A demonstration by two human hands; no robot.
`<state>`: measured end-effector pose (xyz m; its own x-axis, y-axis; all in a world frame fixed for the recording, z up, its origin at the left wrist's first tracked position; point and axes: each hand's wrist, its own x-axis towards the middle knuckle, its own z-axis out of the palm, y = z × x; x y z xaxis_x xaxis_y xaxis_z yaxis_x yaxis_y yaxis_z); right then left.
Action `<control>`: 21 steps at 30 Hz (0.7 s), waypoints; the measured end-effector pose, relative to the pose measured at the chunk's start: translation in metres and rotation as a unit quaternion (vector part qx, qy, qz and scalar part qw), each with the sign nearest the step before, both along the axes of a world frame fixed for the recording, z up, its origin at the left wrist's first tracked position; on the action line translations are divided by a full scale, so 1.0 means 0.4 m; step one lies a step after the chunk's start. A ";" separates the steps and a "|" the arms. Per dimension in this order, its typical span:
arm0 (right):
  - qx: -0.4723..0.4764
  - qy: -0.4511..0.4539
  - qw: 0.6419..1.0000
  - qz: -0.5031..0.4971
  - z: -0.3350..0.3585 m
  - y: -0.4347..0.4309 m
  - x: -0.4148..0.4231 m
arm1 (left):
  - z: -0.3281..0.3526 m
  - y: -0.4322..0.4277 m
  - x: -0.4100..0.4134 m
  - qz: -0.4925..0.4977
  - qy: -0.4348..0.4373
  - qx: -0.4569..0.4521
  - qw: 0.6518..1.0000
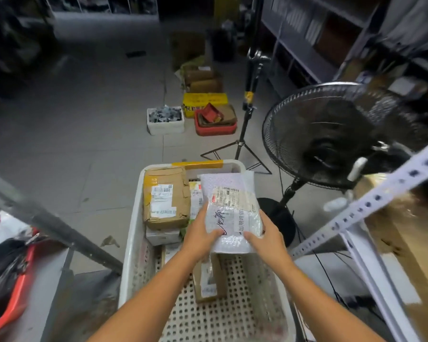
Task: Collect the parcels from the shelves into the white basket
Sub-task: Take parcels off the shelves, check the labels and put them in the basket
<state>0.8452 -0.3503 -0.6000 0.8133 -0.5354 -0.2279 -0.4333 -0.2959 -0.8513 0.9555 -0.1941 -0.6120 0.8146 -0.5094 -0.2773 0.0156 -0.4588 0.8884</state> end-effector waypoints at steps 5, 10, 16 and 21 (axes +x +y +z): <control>-0.009 0.021 0.999 0.024 -0.166 -0.111 0.175 | -0.174 -0.096 0.138 0.027 -0.010 0.018 0.999; -0.026 0.057 0.996 0.059 -0.269 -0.161 0.266 | -0.280 -0.134 0.194 0.035 -0.019 0.036 0.999; -0.012 0.115 0.989 0.088 -0.295 -0.164 0.297 | -0.313 -0.144 0.205 0.036 -0.008 0.049 0.998; -0.034 0.172 0.979 0.107 -0.251 -0.158 0.295 | -0.278 -0.133 0.212 0.000 0.008 0.071 0.997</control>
<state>0.9634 -0.4133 -0.7002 0.7899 -0.3845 -0.4777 -0.6127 -0.4619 -0.6413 1.0405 -0.2474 -0.7233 0.8100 -0.4631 -0.3598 0.0297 -0.5804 0.8138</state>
